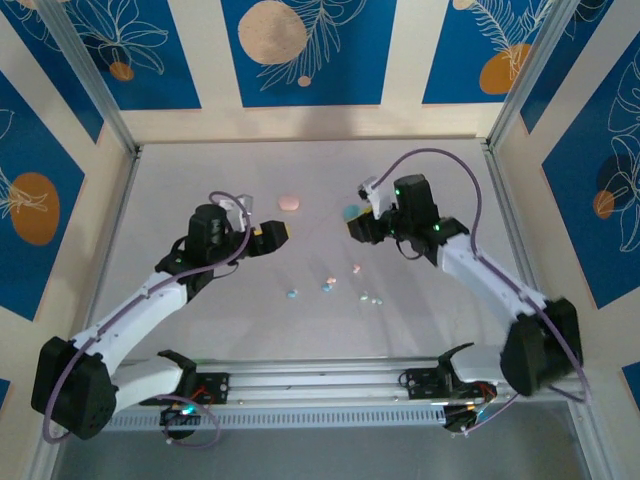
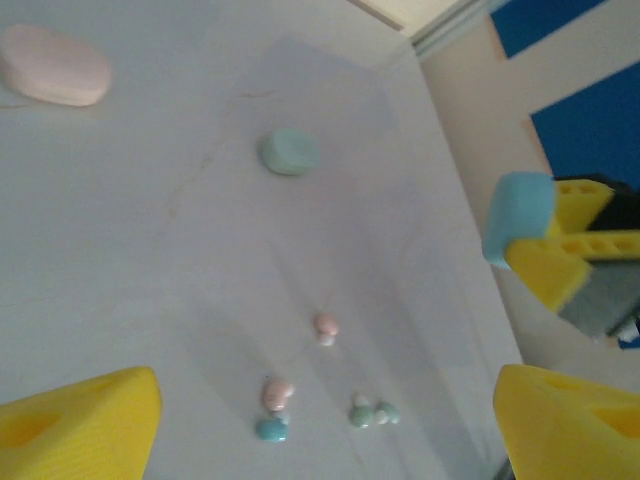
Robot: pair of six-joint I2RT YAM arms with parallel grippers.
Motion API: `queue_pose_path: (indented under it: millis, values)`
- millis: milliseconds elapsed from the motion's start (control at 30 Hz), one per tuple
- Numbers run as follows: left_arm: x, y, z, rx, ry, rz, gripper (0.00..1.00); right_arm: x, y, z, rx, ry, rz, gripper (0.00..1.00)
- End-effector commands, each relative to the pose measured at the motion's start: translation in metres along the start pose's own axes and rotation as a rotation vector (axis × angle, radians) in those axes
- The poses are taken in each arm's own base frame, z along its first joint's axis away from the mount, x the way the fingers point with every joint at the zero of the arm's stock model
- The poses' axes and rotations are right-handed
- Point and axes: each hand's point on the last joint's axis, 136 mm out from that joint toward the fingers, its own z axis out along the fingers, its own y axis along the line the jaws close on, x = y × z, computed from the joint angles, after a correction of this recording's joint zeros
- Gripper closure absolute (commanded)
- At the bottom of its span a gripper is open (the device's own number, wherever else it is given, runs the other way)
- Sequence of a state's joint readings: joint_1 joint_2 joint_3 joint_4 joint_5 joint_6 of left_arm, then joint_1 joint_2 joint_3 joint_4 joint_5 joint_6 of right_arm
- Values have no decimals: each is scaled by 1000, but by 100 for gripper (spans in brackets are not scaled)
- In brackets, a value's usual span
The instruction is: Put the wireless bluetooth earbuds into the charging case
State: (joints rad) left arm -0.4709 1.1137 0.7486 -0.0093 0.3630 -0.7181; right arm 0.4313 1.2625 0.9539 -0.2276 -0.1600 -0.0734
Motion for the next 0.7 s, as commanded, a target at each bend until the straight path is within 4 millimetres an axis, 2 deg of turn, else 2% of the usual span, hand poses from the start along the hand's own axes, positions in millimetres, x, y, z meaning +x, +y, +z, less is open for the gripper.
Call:
queue_pose_path:
  millis: [0, 100, 200, 300, 400, 467, 667]
  values:
    - [-8, -48, -9, 113, -1, 23, 14, -24, 50, -12, -149, -182, -292, 68]
    - [-7, -76, -8, 183, 9, 36, 14, -30, 71, -22, -185, -216, -379, 68]
    - [-6, -99, -6, 236, 17, 52, 15, -32, 83, -25, -217, -218, -409, 68]
    - [-1, -113, -1, 257, 45, 70, 18, -35, 92, -27, -236, -231, -442, 68]
    - [2, -120, 3, 264, 51, 83, 20, -36, 94, -26, -236, -231, -450, 68]
    - [5, -118, 6, 244, 58, 81, 22, -36, 96, -27, -240, -232, -454, 68]
    - [6, -118, 16, 197, 81, 89, 33, -40, 103, -30, -254, -241, -475, 68]
